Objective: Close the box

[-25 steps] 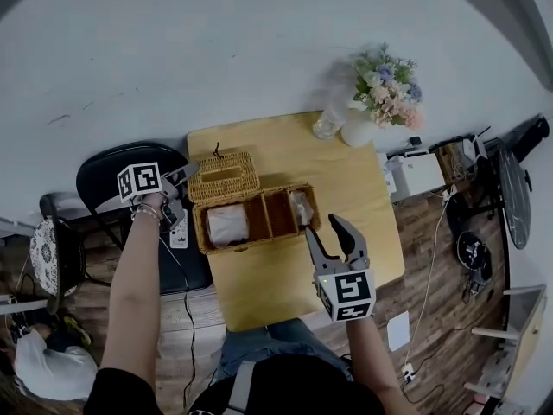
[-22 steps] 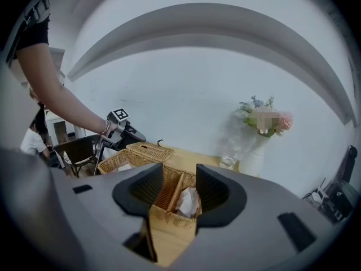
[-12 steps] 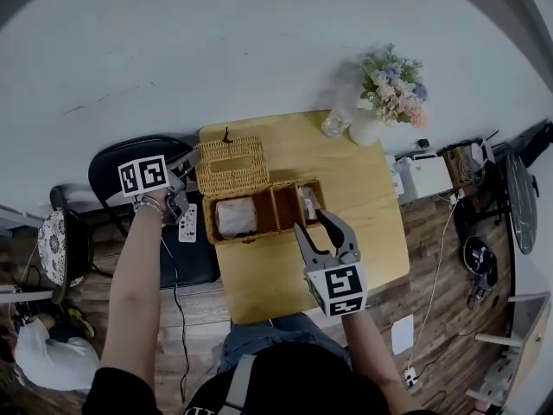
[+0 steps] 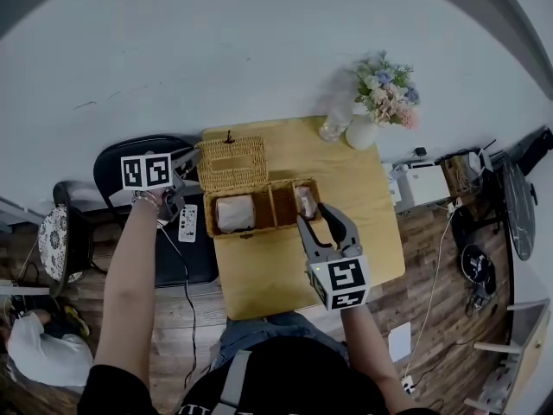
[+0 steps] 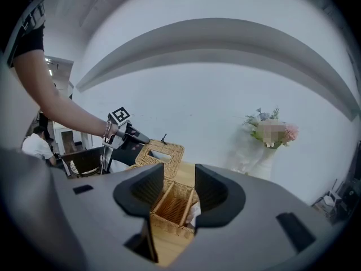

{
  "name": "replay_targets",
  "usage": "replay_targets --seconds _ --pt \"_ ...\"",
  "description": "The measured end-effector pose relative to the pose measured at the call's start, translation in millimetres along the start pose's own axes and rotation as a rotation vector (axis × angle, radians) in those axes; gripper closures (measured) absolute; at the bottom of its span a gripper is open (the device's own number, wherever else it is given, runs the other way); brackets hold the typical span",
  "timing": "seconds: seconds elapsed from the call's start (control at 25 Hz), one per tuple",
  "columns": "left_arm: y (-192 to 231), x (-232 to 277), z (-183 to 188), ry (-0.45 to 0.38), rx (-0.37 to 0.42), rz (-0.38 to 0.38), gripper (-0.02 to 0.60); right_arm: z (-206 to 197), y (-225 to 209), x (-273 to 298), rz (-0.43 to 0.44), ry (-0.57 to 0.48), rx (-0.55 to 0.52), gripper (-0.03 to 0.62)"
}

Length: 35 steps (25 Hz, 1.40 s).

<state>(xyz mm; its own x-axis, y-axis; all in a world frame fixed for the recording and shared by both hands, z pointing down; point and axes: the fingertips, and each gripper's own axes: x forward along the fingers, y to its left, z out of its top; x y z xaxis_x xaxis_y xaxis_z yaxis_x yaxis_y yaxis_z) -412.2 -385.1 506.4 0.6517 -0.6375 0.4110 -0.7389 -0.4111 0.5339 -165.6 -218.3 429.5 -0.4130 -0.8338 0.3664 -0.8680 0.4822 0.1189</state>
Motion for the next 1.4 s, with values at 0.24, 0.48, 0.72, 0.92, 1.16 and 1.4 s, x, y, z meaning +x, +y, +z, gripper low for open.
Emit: replay_targets --seconds 0.24,0.48,0.72,0.92,1.16,1.4 --pt "-21 -16 -1 0.025 0.169 0.031 0.497 6 12 -7 0.012 -0.030 0.000 0.413" --pt "-37 -32 -6 0.095 0.375 0.054 0.497 12 26 -11 0.021 -0.051 -0.019 0.414" --pt "-56 -48 -19 0.154 0.465 0.007 0.495 18 34 -17 0.013 -0.061 -0.033 0.416" --pt "-69 -60 -29 0.182 0.490 -0.043 0.495 23 41 -21 0.005 -0.075 -0.029 0.419" --pt "-83 -73 -44 0.196 0.486 -0.102 0.495 19 58 -28 -0.007 -0.068 -0.009 0.421" --pt "-91 -84 -62 0.164 0.425 -0.154 0.495 12 68 -33 -0.025 -0.055 0.015 0.422"
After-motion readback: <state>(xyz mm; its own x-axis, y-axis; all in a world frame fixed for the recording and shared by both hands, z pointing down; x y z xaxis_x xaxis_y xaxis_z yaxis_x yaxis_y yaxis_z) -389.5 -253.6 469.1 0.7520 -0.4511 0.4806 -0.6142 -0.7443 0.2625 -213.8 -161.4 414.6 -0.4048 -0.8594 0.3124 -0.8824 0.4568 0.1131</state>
